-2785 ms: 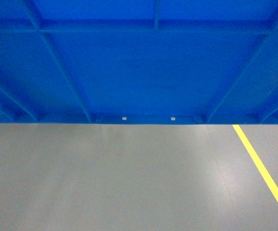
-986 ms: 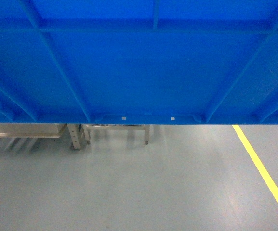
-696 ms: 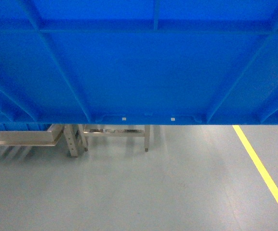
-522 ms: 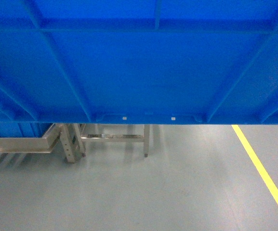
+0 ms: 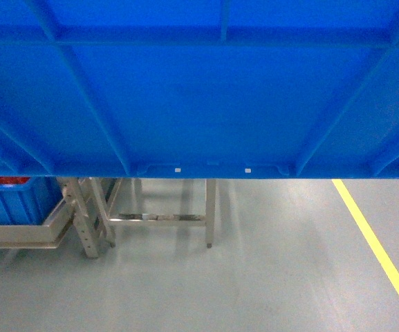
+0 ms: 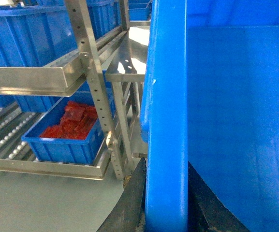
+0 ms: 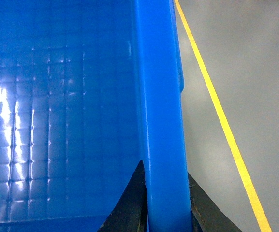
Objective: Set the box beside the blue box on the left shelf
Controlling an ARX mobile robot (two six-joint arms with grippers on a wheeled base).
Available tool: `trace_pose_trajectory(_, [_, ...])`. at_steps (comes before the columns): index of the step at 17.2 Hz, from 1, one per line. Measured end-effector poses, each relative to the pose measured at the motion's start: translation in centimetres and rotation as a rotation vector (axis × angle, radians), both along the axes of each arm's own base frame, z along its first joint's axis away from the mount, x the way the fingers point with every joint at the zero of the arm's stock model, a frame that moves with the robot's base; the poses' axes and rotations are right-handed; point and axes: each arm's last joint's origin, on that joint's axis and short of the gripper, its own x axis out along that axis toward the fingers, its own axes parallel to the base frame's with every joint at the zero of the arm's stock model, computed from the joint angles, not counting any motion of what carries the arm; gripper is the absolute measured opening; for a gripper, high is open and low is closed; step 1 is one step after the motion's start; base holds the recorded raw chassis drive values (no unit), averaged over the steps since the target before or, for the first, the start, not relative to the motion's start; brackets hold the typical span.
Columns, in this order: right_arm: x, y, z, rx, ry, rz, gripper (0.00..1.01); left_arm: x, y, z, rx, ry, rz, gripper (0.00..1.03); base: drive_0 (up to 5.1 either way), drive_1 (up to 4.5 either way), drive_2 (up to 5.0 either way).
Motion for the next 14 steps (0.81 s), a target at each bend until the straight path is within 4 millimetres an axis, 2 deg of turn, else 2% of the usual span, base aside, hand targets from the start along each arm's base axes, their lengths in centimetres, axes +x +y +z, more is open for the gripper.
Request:
trace_pose_trajectory(6, [0.13, 0.03, -0.14, -0.002, 0.007, -0.001, 0.10, 0.11, -0.04, -0.10, -0.001, 0.003, 0.000, 0.12, 0.0, 4.20, -4.2])
trace_pose_trajectory(14, [-0.05, -0.04, 0.03, -0.004, 0.000, -0.002, 0.10, 0.05, -0.06, -0.09, -0.001, 0.004, -0.001, 0.12, -4.7, 2.75, 2.8])
